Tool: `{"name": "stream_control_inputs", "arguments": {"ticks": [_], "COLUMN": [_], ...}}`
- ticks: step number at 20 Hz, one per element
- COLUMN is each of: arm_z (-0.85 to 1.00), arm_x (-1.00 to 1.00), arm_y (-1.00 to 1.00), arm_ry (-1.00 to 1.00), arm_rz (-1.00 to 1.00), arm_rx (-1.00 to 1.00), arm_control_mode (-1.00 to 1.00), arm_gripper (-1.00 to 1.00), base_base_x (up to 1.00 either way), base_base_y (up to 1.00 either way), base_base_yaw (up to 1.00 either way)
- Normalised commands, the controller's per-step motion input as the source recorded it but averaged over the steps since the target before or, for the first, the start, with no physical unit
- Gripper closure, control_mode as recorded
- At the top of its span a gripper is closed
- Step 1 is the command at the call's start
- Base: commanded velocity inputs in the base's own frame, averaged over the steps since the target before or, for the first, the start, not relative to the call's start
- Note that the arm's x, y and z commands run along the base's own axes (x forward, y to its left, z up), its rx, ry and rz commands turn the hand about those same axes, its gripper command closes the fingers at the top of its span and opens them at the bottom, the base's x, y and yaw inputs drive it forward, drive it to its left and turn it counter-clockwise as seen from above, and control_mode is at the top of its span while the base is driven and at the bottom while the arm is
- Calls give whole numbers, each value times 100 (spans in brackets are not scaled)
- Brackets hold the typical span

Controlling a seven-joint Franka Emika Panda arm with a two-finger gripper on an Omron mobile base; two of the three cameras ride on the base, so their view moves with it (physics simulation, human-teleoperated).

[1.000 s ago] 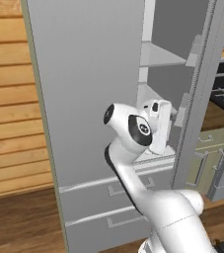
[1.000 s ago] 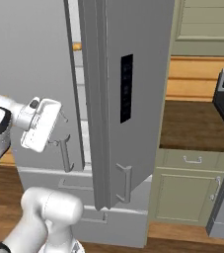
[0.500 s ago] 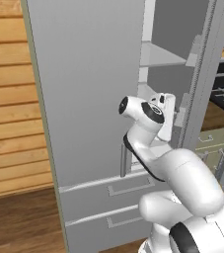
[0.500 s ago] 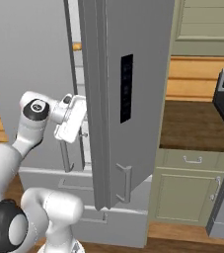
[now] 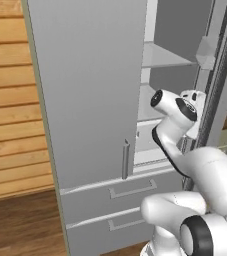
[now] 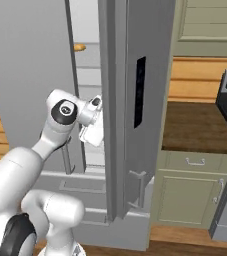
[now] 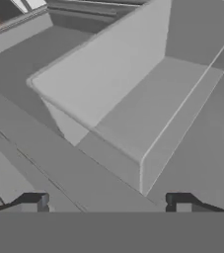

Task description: Take the strawberry from the fridge and place it on top of the pancake, located on the dining counter.

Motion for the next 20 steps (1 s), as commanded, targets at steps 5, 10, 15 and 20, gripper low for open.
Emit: {"name": "stream_control_inputs", "arguments": {"ticks": [5,10,15,20], "arm_z": [0,0,0,0], "arm_x": [-7,0,-8,-10], "arm_y": [-100,-100,-16,72], "arm_ry": [-8,-8,-9,-26], "arm_rz": [2,3,6,3], "arm_rx": [10,8,1,0], "arm_control_mode": [-100,-100,-100,-100], "arm_gripper": [-100,-100,-100,-100], "base_base_x": [0,0,0,0], "base_base_y": [0,0,0,0], "base_base_yaw": [0,0,0,0]}}
